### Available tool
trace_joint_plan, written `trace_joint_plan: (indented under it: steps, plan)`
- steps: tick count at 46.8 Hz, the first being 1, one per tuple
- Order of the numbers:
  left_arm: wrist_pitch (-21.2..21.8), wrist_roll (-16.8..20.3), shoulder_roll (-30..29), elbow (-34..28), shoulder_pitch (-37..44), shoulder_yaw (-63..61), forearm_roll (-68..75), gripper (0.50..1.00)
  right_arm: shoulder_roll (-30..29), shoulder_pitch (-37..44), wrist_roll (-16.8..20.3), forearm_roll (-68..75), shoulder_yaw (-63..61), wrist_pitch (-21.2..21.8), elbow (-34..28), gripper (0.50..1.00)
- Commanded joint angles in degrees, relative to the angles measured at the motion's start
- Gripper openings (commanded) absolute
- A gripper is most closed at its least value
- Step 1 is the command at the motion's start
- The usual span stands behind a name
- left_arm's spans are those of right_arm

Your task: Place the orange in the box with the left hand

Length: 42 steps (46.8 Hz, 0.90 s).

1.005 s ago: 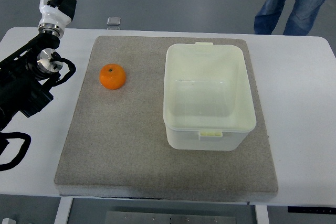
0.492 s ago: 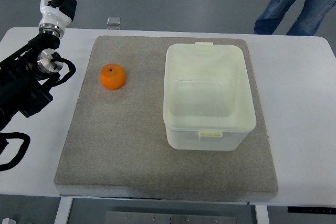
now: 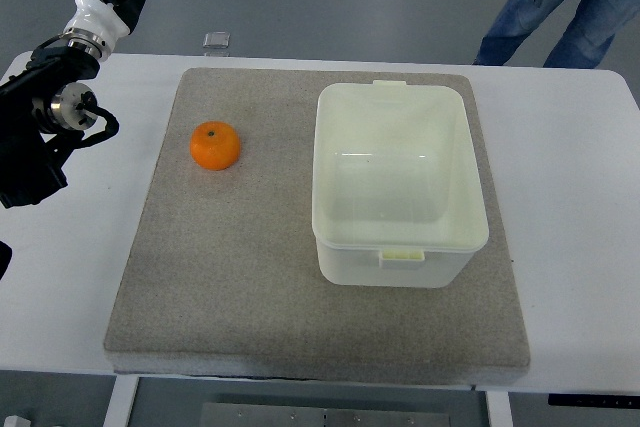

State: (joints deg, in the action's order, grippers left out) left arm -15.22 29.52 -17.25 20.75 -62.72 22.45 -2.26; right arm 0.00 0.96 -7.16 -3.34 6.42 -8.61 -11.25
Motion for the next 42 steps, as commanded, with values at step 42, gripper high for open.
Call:
trace_joint_plan:
  steps: [42]
  plan:
    - [-0.25, 1.77, -1.99, 4.47, -0.56, -1.44, 25.29, 0.992, 0.0, 0.01, 0.04, 0.0, 0.0, 0.0, 0.0, 0.932]
